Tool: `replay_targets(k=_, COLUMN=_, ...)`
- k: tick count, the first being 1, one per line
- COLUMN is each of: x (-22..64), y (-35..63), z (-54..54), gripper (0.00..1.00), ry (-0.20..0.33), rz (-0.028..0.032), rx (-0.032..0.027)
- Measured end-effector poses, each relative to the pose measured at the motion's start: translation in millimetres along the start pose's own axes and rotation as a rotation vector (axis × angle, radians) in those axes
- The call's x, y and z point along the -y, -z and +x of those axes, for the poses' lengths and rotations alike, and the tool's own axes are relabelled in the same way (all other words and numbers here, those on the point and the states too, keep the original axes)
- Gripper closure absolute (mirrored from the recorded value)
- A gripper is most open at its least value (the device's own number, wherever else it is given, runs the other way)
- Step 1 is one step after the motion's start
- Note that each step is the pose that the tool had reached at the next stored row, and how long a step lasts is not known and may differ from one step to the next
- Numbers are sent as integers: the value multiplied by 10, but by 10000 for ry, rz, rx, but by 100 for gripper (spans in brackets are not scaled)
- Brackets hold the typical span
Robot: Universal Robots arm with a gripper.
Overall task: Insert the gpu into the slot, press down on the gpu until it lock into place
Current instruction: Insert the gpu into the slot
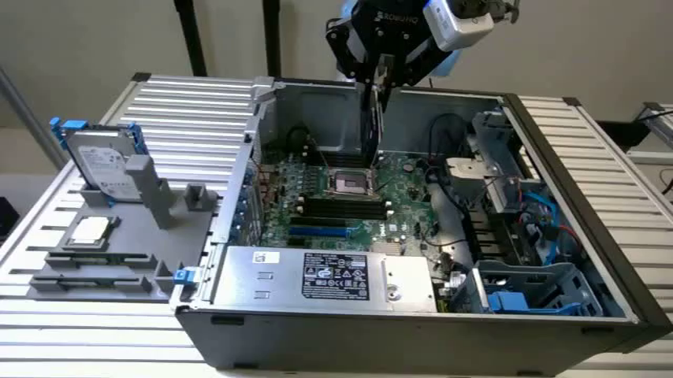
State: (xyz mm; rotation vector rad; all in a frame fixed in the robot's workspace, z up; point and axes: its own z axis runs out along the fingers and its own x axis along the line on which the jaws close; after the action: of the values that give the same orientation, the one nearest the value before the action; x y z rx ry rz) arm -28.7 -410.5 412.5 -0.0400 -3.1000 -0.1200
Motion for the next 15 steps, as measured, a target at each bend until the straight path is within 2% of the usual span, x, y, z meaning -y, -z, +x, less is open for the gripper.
replay_targets(k=15, x=0, y=1, z=-6, gripper=74, ry=93, rz=4, rx=-8)
